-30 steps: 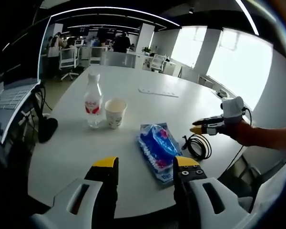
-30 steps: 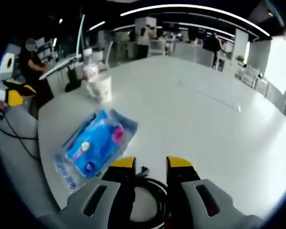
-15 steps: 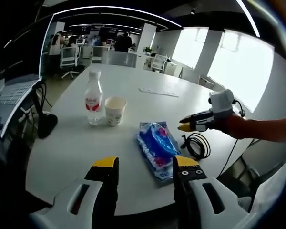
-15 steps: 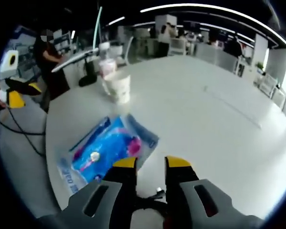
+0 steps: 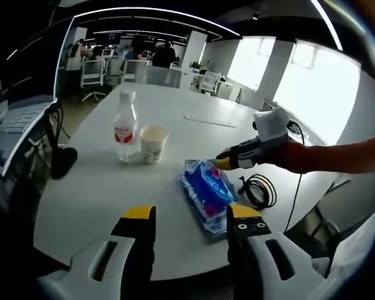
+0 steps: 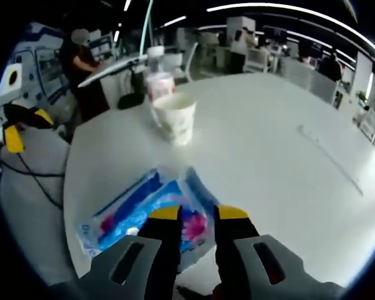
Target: Arrange the tabletop items into an orderly group along one side of the table until the central work area is clear of visible clutter.
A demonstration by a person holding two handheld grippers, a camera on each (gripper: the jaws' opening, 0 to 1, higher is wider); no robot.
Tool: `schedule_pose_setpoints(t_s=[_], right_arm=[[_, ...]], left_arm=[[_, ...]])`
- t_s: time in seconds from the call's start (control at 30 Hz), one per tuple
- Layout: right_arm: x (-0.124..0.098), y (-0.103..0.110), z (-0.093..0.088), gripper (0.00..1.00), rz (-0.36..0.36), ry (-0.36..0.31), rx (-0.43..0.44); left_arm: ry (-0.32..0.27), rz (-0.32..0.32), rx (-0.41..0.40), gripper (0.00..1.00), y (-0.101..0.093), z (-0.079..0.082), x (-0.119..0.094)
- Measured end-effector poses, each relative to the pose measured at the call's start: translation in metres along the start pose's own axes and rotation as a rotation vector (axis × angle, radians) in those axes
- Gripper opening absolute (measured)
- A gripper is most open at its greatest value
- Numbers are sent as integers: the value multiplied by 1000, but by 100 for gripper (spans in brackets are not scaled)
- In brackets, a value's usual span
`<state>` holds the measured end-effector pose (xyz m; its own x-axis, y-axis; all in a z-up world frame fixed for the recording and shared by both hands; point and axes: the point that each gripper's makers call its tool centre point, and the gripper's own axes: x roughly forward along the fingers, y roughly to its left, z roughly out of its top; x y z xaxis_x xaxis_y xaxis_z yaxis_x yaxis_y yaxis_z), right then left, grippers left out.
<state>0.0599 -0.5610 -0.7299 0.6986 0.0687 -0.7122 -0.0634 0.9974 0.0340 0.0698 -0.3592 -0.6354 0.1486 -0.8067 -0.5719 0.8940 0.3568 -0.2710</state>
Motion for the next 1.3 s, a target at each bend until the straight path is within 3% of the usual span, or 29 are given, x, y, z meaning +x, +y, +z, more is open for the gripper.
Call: schedule_pose_setpoints(t_s=[0.4, 0.67, 0.93, 1.03, 1.3], right_arm=[[14, 7, 1, 14, 59, 68, -101], [20, 7, 0, 4, 70, 84, -118], [4, 4, -8, 1, 57, 76, -88], [-4, 0, -12, 0, 20, 62, -17], [-18, 3, -27, 0, -9, 47, 42]], left_arm=[[-12, -5, -18, 44, -1, -1, -2], [-20, -13, -18, 44, -3, 2, -2], [-6, -28, -23, 44, -5, -4, 0], [1, -31, -24, 44, -6, -6, 2], [33, -31, -43, 43, -4, -19, 7]])
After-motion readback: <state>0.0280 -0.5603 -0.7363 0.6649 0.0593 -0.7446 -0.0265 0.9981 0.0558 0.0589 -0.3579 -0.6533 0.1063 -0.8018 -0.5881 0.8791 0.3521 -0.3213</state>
